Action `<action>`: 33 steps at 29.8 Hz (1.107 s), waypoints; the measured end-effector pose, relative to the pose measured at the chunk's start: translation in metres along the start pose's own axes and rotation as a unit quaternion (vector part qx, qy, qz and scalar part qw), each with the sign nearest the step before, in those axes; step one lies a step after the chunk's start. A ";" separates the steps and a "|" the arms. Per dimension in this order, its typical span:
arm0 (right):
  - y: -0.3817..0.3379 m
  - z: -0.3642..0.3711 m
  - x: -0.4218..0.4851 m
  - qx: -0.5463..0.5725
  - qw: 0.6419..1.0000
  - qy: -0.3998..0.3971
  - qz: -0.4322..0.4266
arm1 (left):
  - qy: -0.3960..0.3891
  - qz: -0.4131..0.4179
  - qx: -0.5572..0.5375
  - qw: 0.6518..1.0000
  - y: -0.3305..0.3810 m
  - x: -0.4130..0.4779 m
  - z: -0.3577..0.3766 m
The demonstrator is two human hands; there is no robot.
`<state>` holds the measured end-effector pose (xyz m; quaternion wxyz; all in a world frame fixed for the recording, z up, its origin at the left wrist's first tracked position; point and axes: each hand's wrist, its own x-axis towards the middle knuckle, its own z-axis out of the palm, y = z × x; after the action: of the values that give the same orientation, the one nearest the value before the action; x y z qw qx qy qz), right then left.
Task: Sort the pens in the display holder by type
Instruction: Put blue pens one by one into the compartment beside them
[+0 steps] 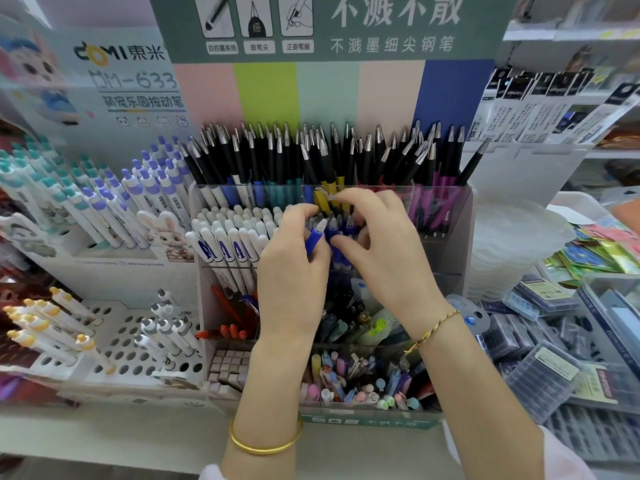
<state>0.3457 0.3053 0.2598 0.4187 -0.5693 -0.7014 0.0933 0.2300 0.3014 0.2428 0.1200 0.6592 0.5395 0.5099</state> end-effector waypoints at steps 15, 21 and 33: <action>0.005 0.012 -0.002 0.019 0.999 -0.004 0.039 | 0.000 -0.031 -0.056 0.998 -0.005 -0.011 -0.001; 0.008 0.012 -0.005 0.046 0.998 -0.006 0.030 | -0.018 -0.042 -0.026 0.999 -0.004 -0.011 0.000; -0.005 -0.030 -0.003 0.248 0.967 -0.048 0.016 | -0.142 -0.149 -0.312 0.927 0.031 -0.011 -0.011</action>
<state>0.3632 0.2904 0.2804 0.5109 -0.4539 -0.6663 0.2982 0.2405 0.2763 0.2635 0.4695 0.5657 0.4224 0.5302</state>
